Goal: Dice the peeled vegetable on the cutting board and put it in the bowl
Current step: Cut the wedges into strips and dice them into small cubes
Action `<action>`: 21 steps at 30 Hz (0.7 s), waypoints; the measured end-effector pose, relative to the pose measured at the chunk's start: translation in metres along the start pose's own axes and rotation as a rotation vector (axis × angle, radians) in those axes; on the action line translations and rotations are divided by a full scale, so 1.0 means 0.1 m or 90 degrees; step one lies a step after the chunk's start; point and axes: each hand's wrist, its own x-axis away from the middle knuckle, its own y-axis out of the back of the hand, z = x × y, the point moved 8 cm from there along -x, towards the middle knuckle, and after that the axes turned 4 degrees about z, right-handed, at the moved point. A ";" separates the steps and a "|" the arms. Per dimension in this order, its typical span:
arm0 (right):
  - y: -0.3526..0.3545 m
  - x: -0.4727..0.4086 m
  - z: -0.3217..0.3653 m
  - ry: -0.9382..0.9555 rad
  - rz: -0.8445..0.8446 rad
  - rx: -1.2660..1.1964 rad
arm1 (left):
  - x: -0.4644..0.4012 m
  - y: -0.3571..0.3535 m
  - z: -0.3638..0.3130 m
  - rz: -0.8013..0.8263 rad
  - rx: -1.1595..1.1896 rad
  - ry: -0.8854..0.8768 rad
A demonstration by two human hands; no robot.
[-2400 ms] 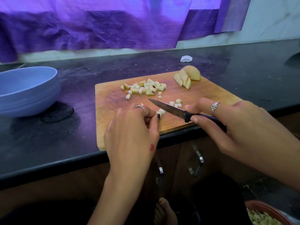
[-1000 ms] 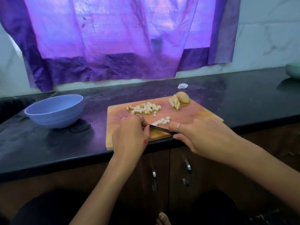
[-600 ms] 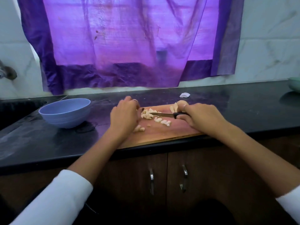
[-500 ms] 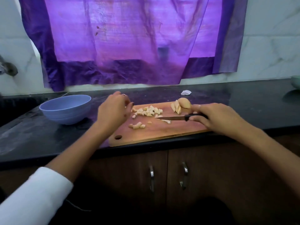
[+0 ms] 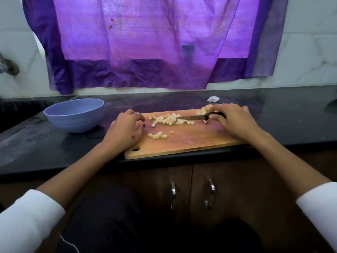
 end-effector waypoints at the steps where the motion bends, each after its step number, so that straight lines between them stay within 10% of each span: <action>1: 0.02 0.05 -0.03 -0.018 -0.010 -0.043 | 0.01 -0.01 0.03 -0.008 0.002 0.004; 10: -0.06 0.39 0.78 0.135 0.082 -0.103 | 0.09 0.04 0.03 -0.079 0.066 0.010; 21: -0.21 -0.01 0.41 -0.033 0.038 -0.063 | 0.12 0.08 0.05 -0.119 0.069 0.030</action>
